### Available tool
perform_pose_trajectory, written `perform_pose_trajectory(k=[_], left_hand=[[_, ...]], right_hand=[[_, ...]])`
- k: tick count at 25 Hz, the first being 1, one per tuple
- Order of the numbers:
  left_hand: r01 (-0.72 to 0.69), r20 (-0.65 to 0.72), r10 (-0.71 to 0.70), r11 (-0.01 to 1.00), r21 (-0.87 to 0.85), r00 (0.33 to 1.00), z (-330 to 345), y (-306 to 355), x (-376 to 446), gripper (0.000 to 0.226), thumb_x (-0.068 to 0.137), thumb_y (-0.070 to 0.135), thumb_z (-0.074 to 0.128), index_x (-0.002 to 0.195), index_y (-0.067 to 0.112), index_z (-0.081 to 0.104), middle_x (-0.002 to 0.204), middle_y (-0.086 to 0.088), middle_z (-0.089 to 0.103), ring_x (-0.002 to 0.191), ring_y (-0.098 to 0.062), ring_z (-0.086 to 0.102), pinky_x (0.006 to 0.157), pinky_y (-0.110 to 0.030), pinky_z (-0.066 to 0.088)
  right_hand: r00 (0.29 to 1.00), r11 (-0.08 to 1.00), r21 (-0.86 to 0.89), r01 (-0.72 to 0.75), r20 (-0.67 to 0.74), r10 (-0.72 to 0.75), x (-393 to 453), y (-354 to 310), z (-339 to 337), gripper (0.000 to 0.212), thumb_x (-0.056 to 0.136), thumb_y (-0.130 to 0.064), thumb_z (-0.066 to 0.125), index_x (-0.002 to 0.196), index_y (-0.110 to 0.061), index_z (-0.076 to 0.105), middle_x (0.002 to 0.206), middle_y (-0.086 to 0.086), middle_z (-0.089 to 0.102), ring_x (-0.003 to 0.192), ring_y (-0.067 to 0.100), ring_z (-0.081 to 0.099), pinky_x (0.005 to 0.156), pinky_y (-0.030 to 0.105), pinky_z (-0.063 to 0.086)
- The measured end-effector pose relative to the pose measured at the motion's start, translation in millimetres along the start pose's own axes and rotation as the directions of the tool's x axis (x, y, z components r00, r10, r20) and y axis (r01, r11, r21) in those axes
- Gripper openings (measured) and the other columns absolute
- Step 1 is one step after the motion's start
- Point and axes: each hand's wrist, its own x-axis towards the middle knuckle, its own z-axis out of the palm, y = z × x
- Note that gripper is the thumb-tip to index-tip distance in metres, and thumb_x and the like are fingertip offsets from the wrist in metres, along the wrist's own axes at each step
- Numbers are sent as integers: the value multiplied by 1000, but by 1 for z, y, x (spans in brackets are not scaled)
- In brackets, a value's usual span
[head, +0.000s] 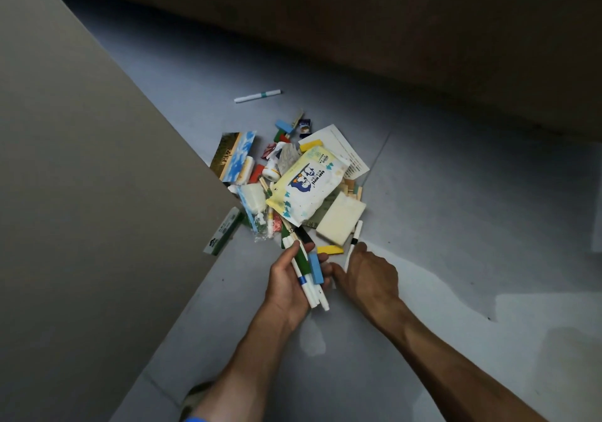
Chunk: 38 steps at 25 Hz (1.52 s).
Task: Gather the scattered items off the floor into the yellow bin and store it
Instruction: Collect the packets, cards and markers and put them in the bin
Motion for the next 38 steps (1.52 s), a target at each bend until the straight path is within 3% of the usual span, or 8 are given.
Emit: perform_pose_trajectory(k=[9,14,17,24,28,32,35,38], left_hand=[[-49,-91,46,998,-28,995,-8,3,8,25,74,32,70,87,11,72,87,-14,70,66,-23,68,74,-35,54],[-89,95,80,993,84,992,15,-2,4,52,78,28,71,123,4,61,108,-18,67,97,-31,64,89,-43,51],[-120,-35,125,986,117,992,14,8,8,41,80,4,66,121,0,60,93,-20,66,77,-28,65,69,-37,53],[-51,-113,39,993,-106,993,-9,16,5,17,87,15,62,99,3,66,83,-13,70,65,-22,67,73,-35,56],[-35,-106,28,997,-63,994,-3,11,5,16,86,18,63,88,6,73,84,-13,72,70,-23,68,79,-38,52],[-36,42,36,999,21,998,3,7,0,27,80,30,70,99,11,74,103,-19,72,97,-34,68,84,-44,54],[-112,8,112,994,9,994,1,6,-1,45,79,16,70,121,2,61,110,-24,68,95,-35,69,75,-40,57],[-177,-160,179,984,30,971,-12,15,-6,34,85,2,62,120,0,60,90,-19,66,66,-24,65,59,-32,53]], right_hand=[[988,971,188,-151,22,150,-10,27,-44,28,89,-42,52,92,-14,55,91,7,68,81,26,64,62,28,42],[943,900,288,328,-37,-332,-38,-13,-57,28,89,-54,45,87,-29,58,72,-8,64,63,14,61,52,24,40],[915,828,397,397,-238,-324,-14,-20,-54,17,94,-34,49,90,-25,63,82,-2,69,71,18,62,60,31,46],[839,805,-262,532,35,-543,6,1,-5,41,92,-14,55,132,-19,47,125,8,52,93,27,56,67,38,49],[965,963,73,258,-70,-253,2,4,-17,16,87,-37,58,98,-25,59,99,-2,64,79,14,57,62,27,45],[967,638,760,120,55,-248,-17,-14,-41,10,81,-36,69,90,-33,72,78,-21,68,72,-1,65,59,14,47],[960,572,807,148,21,-278,-21,-33,-55,23,86,-23,63,104,-32,73,83,-19,71,80,2,69,69,22,55],[888,789,418,451,-300,-349,-9,-57,-68,34,85,-17,61,118,-27,65,104,-7,71,92,17,67,75,30,53]])
